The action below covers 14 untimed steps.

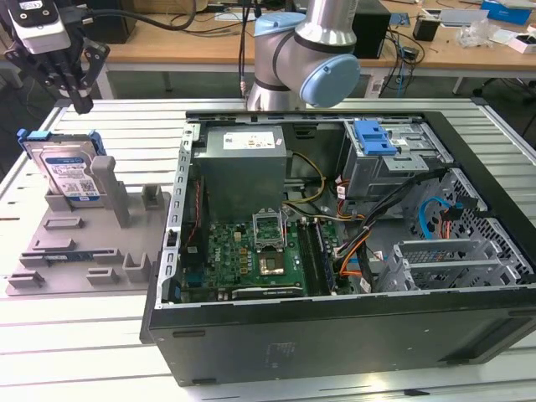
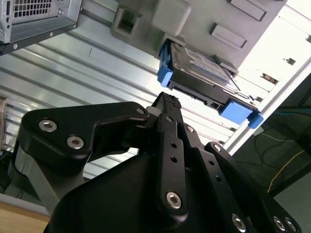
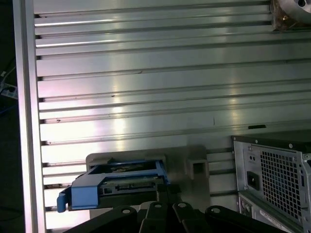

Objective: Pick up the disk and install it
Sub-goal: 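Pick up the disk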

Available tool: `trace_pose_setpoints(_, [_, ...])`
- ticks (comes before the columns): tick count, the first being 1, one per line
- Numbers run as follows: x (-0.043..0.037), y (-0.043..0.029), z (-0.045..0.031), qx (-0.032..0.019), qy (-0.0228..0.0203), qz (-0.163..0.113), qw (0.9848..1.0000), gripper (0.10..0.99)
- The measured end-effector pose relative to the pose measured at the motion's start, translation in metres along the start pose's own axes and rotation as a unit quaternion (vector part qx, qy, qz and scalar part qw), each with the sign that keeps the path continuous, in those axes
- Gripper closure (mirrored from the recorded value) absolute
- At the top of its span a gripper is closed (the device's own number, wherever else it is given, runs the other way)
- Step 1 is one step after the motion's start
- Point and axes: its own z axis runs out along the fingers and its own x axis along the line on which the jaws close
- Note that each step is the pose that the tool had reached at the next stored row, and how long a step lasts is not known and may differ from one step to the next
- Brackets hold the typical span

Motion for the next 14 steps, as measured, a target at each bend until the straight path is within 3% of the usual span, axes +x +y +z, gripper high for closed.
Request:
trace_pose_setpoints(5, [0.0,0.0,0.0,0.0,0.0001,0.0,1.0,0.98])
trace_pose_setpoints(7, [0.0001,-0.0001,0.0002,-0.0006,0.0027,-0.025,0.9997,0.98])
trace_pose_setpoints(11, [0.0001,-0.0001,0.0005,-0.0017,0.0078,-0.079,0.9968,0.98])
trace_pose_setpoints(14, [0.0001,-0.0001,0.0008,-0.0025,0.0119,-0.115,0.9933,0.98])
